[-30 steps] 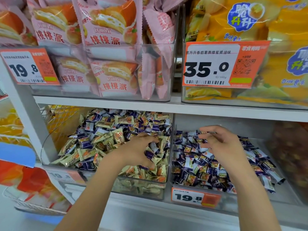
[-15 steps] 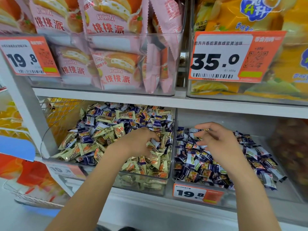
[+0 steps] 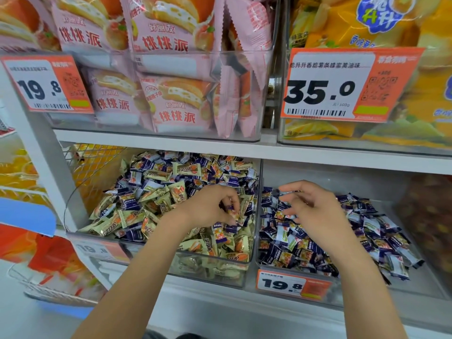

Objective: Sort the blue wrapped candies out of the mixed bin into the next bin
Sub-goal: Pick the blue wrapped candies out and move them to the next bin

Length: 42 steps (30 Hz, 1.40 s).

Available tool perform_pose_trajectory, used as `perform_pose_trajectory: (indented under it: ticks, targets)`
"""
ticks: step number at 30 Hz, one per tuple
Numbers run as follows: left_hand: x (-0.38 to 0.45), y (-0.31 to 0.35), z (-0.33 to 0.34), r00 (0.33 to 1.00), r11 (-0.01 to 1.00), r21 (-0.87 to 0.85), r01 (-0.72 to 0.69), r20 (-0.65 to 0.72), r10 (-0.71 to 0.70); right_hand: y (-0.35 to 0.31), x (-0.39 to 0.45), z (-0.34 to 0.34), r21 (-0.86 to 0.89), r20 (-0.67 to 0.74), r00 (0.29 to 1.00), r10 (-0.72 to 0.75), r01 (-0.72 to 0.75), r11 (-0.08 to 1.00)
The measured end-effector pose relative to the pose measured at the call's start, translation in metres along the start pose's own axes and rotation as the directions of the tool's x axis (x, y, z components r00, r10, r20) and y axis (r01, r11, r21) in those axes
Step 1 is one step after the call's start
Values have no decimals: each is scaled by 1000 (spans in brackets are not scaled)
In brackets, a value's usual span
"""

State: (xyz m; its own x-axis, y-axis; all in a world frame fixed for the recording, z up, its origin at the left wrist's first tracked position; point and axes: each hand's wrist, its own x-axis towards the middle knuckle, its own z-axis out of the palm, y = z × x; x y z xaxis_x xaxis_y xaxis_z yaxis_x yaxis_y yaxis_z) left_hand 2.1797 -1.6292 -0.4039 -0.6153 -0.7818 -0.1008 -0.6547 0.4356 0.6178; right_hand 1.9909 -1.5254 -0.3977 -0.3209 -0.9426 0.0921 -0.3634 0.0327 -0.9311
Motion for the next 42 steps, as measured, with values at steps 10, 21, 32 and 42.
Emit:
perform_pose_trajectory:
  ticks: [10,21,32,42]
  targets:
    - [-16,29,-3,857,934,-308,-180,-515,-4,-27,-17,26,-5,111,974,-199,201,980]
    - [-17,62,14,788,785,-500,-365,-616,-26,-34,-20,32,434,98,995,31,-71,898]
    - [-14,19,-10,835,958,-264,-108,-548,-57,1,-5,-8,-239,-116,992,55,-82,968]
    - [35,-28,24,985,896,443,22,-164,56,17,4,-1,-321,-63,996,66,-83,943]
